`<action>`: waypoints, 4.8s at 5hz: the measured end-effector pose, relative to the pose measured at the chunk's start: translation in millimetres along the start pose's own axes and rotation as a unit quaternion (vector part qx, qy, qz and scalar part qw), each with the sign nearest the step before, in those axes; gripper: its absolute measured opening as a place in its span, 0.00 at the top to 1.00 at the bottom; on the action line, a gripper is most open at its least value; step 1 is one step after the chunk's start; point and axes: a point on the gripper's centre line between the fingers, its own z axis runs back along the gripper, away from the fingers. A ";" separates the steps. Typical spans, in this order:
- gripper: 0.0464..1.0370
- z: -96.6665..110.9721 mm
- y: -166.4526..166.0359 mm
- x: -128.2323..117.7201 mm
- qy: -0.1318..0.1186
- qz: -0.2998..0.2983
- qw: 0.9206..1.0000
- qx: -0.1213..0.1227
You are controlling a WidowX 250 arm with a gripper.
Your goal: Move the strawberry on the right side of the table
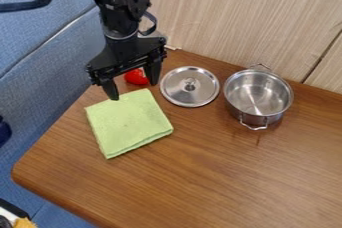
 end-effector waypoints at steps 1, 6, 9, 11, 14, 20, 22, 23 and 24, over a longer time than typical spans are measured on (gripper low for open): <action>0.04 -7.2 1.9 -4.0 0.012 0.004 1.000 0.008; 0.04 -46.0 -19.5 72.6 -0.034 0.170 0.985 0.004; 0.04 -82.6 -22.6 78.2 -0.003 0.193 0.981 0.012; 0.32 -82.0 -27.4 85.7 -0.007 0.194 0.981 0.010; 0.34 -80.9 -28.2 81.0 0.007 0.185 0.983 0.012; 0.34 16.5 -86.2 -64.0 0.050 -0.082 0.989 -0.108; 0.34 12.3 -100.5 -119.7 0.049 -0.188 0.974 -0.118; 0.34 -2.4 -99.3 -133.0 0.046 -0.220 0.968 -0.114; 0.34 -16.5 -96.2 -140.0 0.056 -0.237 0.965 -0.100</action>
